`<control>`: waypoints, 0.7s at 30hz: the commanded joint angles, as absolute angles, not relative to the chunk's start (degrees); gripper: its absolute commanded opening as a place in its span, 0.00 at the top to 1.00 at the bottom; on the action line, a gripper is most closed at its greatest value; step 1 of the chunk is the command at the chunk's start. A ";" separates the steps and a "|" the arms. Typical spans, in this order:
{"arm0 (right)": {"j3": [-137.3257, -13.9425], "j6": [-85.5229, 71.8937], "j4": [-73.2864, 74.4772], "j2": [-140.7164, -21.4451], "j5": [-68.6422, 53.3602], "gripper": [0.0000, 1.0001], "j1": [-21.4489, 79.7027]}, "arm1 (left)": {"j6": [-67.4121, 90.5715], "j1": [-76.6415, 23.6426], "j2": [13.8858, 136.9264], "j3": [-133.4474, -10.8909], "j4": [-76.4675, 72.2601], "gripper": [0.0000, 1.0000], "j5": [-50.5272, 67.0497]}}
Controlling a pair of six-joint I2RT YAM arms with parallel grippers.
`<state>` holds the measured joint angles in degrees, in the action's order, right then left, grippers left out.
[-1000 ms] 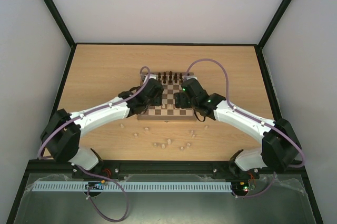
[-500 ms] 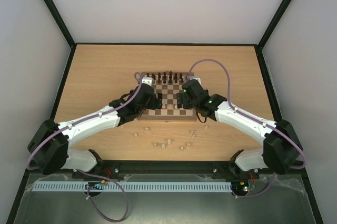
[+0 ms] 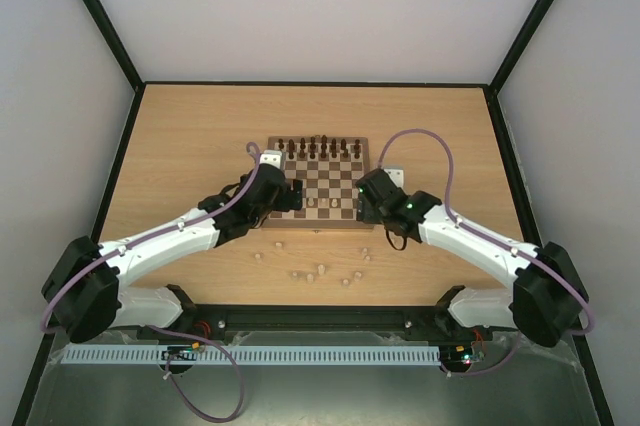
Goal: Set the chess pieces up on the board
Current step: Pick up the chess piece at the center of the board.
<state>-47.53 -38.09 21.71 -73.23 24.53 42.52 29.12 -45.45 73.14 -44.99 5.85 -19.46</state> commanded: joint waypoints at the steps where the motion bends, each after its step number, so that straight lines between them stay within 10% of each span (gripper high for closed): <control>1: -43.77 -44.30 27.59 -69.46 26.43 0.17 41.49 | 29.87 -44.91 71.96 -44.64 5.01 0.01 -18.72; 21: -42.17 -34.65 18.25 -79.38 17.10 0.44 29.55 | 29.73 -44.47 71.00 -44.57 5.28 0.01 -17.93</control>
<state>-42.63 -36.80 19.07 -77.78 18.00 30.09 29.43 -44.91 71.55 -44.93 5.52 -17.93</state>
